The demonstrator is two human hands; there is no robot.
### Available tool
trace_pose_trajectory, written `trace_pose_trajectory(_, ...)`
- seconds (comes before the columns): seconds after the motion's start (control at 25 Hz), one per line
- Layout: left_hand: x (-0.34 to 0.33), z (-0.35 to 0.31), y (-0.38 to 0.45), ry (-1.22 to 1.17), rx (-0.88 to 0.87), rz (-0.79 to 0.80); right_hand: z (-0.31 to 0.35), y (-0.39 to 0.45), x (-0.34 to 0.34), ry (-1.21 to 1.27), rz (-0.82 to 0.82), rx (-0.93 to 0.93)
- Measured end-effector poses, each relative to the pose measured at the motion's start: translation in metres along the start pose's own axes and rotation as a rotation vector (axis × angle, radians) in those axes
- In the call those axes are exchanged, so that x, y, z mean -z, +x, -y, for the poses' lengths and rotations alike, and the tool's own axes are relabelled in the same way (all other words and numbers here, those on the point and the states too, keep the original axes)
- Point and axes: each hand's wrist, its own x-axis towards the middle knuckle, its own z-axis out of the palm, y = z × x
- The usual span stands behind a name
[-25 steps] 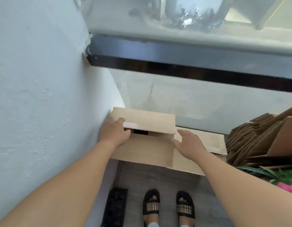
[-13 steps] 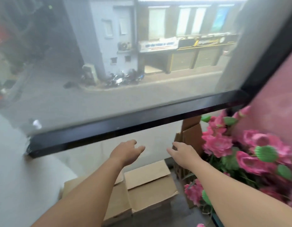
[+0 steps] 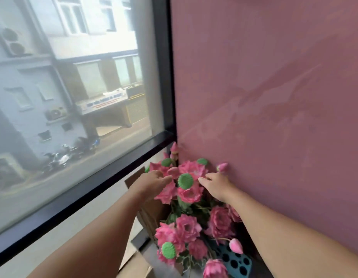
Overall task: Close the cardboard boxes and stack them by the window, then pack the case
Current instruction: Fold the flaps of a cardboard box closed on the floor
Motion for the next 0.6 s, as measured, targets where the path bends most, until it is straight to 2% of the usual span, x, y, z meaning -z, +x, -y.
trace_pose_trajectory(0.2, -0.063, -0.131, 0.023, 0.096, -0.227, 0.072, -0.108, -0.04, 0.085, 0.089, -0.14, -0.155)
trace_pose_trajectory(0.44, -0.161, -0.258, 0.051, 0.23, -0.537, 0.316, -0.225, -0.097, 0.151, 0.122, -0.337, -0.394)
trace_pose_trajectory(0.52, -0.198, -0.302, 0.052, 0.277, -0.576, 0.431, -0.26, -0.128, 0.167, 0.12, -0.412, -0.504)
trace_pose_trajectory(0.6, -0.224, -0.338, 0.044, 0.336, -0.642, 0.469, -0.285, -0.156, 0.181, 0.102, -0.457, -0.595)
